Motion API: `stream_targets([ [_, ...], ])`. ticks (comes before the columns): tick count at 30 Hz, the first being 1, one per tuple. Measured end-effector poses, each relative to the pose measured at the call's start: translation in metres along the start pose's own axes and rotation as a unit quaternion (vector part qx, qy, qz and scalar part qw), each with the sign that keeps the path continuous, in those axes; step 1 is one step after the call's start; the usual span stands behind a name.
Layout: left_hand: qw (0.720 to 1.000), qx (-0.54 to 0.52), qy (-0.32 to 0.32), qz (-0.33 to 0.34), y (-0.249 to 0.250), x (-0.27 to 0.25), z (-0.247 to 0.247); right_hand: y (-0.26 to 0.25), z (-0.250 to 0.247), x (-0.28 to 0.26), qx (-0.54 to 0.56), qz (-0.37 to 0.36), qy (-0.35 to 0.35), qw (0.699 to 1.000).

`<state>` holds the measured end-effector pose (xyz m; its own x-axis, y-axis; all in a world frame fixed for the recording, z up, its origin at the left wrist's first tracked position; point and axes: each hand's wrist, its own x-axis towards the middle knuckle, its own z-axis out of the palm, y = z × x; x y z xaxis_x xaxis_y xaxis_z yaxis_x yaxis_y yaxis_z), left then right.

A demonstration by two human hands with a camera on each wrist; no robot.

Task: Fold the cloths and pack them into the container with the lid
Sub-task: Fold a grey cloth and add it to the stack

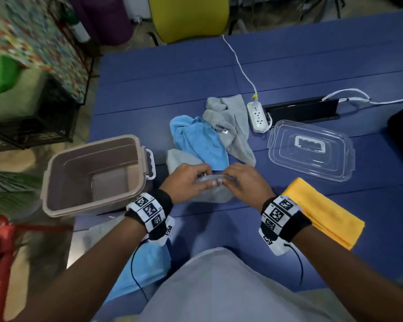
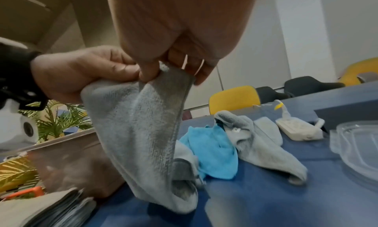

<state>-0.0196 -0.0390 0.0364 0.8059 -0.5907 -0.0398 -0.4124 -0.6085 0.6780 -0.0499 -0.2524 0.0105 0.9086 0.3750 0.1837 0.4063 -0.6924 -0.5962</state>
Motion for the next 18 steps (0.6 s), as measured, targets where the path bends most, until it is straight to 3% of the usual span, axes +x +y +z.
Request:
stream_targets([
  [3,0.985,0.11,-0.125,-0.042,-0.016,-0.04,0.017,0.001,0.007,-0.042,-0.026,0.047,-0.054,0.997],
  [5,0.97,0.165,-0.172,-0.057,-0.025,-0.067,0.029,0.008,0.008,-0.07,-0.049,0.068,-0.076,0.994],
  [11,0.96,0.195,-0.19,-0.065,-0.05,-0.124,0.042,0.032,-0.007,-0.139,-0.106,0.096,-0.076,0.987],
  [18,0.985,0.071,-0.152,-0.044,-0.041,-0.16,0.062,0.024,-0.018,-0.191,-0.027,0.145,-0.274,0.95],
])
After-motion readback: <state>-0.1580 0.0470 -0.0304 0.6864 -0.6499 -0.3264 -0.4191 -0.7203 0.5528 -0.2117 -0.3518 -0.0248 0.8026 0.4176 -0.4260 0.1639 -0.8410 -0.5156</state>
